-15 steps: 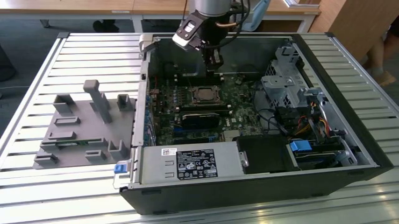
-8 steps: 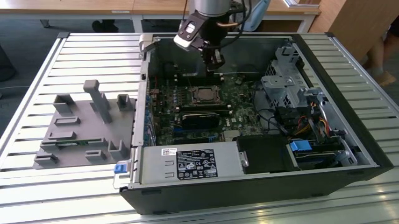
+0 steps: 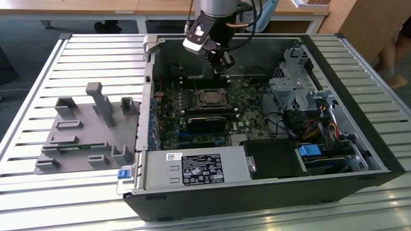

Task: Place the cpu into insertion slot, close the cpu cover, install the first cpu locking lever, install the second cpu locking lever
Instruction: 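Install the first cpu locking lever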

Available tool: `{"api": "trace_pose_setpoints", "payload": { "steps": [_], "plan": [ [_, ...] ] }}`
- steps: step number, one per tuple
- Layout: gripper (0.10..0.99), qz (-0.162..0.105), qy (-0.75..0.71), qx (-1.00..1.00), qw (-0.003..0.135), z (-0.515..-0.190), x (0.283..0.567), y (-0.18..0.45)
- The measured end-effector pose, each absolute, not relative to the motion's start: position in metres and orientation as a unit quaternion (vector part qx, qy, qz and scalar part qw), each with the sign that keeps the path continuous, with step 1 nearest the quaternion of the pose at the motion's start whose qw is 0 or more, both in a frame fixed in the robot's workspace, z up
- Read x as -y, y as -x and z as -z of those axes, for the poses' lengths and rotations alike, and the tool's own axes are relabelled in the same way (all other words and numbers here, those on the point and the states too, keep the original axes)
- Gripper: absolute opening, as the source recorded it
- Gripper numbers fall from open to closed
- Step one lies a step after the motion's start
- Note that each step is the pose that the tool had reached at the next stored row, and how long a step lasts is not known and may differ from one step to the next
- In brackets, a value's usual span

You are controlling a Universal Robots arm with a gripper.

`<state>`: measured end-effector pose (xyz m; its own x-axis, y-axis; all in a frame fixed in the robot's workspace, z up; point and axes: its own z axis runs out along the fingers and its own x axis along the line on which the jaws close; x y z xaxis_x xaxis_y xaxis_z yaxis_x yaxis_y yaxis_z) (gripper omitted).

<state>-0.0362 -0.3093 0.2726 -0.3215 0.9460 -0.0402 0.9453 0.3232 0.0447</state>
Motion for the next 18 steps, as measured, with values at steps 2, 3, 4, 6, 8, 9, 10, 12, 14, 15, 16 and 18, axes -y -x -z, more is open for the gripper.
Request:
{"api": "trace_pose_setpoints", "payload": {
  "steps": [2, 3, 4, 6, 8, 9, 10, 12, 14, 15, 16, 18],
  "plan": [
    [0.106, -0.007, -0.569, -0.822, 0.029, -0.2726, 0.3093, 0.0362],
    [0.106, -0.007, -0.562, -0.827, 0.029, -0.2726, 0.3093, 0.0362],
    [0.106, -0.007, -0.554, -0.832, 0.029, -0.2725, 0.3093, 0.0362],
    [0.106, -0.008, -0.539, -0.842, 0.029, -0.2724, 0.3093, 0.0362],
    [0.106, -0.008, -0.523, -0.852, 0.029, -0.2723, 0.3093, 0.0362],
    [0.106, -0.009, -0.516, -0.856, 0.029, -0.2722, 0.3093, 0.0362],
    [0.106, -0.009, -0.508, -0.861, 0.029, -0.2722, 0.3093, 0.0362],
    [0.106, -0.010, -0.493, -0.870, 0.028, -0.2721, 0.3093, 0.0362],
    [0.106, -0.010, -0.477, -0.878, 0.028, -0.2720, 0.3093, 0.0362],
    [0.106, -0.010, -0.469, -0.883, 0.028, -0.2720, 0.3093, 0.0362],
    [0.106, -0.011, -0.460, -0.887, 0.028, -0.2719, 0.3093, 0.0362],
    [0.106, -0.011, -0.445, -0.895, 0.028, -0.2719, 0.3093, 0.0362]
  ]
}}
